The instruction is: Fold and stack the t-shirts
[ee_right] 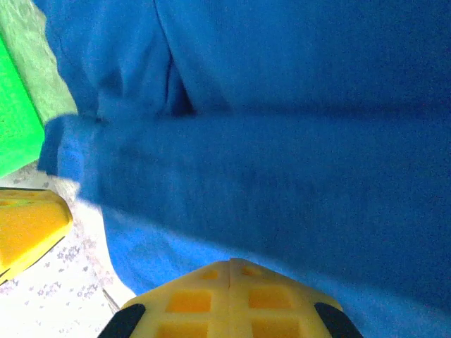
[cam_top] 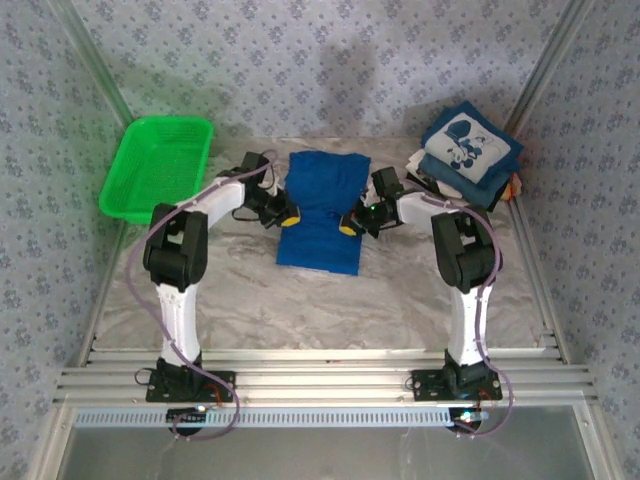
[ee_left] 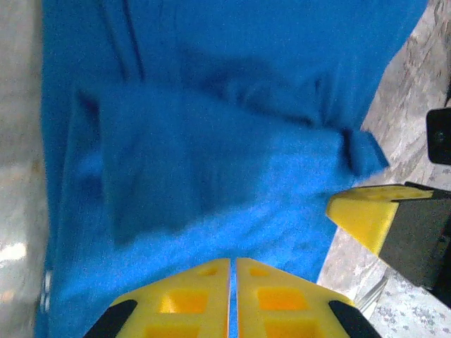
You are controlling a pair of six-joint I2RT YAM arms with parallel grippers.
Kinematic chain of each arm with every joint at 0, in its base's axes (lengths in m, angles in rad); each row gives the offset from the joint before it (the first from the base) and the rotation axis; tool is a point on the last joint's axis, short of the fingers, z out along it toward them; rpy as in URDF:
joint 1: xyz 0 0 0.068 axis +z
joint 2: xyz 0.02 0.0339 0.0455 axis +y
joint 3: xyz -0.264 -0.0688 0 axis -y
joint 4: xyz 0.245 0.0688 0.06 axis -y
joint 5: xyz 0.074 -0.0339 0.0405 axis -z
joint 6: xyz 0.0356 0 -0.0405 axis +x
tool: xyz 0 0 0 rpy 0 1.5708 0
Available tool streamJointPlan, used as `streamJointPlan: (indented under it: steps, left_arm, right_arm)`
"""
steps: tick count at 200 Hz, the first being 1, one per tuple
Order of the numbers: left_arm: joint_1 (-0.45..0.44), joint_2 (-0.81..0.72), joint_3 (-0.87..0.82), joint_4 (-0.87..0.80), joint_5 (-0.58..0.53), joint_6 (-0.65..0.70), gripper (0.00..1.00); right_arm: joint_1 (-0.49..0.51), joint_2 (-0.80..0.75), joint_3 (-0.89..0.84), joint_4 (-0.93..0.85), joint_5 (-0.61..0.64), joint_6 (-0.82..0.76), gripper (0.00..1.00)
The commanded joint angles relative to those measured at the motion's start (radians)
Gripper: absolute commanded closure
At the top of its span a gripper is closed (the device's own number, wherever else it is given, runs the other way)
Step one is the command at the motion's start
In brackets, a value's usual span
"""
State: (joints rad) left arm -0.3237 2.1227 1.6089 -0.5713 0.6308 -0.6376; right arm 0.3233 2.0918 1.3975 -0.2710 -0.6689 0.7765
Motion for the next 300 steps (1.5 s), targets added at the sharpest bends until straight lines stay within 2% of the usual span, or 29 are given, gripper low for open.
streamJointPlan:
  steps: [1, 45, 79, 100, 111, 131, 153, 164, 190, 213, 254, 300]
  left_arm:
    - [-0.008, 0.078, 0.087, -0.008, -0.015, 0.023, 0.89]
    - [-0.001, 0.212, 0.286, -0.014, -0.037, -0.002, 0.86]
    - [0.013, 0.239, 0.479, -0.008, -0.069, -0.056, 0.71]
    - [0.019, 0.263, 0.591, -0.015, -0.076, -0.087, 0.57]
    - [0.018, 0.266, 0.637, -0.023, -0.074, -0.097, 0.50]
    - [0.015, 0.235, 0.648, -0.033, -0.068, -0.086, 0.46]
    - [0.021, 0.147, 0.556, -0.044, -0.066, -0.045, 0.42]
    - [0.026, 0.083, 0.474, -0.045, -0.067, -0.011, 0.40]
    - [0.037, -0.130, 0.137, 0.037, -0.046, 0.026, 0.35]
    - [0.049, -0.280, -0.130, 0.090, 0.001, 0.039, 0.30]
    - [0.059, -0.382, -0.398, 0.092, 0.012, 0.074, 0.28]
    - [0.058, -0.374, -0.496, 0.126, 0.000, 0.073, 0.27]
  right_arm:
    - [-0.012, 0.054, 0.083, 0.000, 0.012, 0.014, 1.00]
    - [-0.047, 0.173, 0.240, -0.018, 0.030, 0.032, 1.00]
    - [-0.068, 0.231, 0.410, -0.046, 0.047, 0.031, 0.92]
    - [-0.087, 0.250, 0.493, -0.062, 0.045, 0.036, 0.87]
    - [-0.092, 0.242, 0.510, -0.075, 0.048, 0.027, 0.85]
    - [-0.102, 0.191, 0.488, -0.097, 0.062, 0.000, 0.82]
    - [-0.110, 0.087, 0.380, -0.108, 0.061, -0.033, 0.76]
    - [-0.107, 0.019, 0.315, -0.137, 0.072, -0.060, 0.69]
    - [-0.078, -0.160, 0.071, -0.118, 0.074, -0.078, 0.48]
    - [-0.027, -0.286, -0.123, -0.085, 0.080, -0.063, 0.39]
    - [0.060, -0.398, -0.373, 0.002, 0.123, -0.003, 0.36]
    - [0.089, -0.413, -0.472, 0.078, 0.163, 0.045, 0.36]
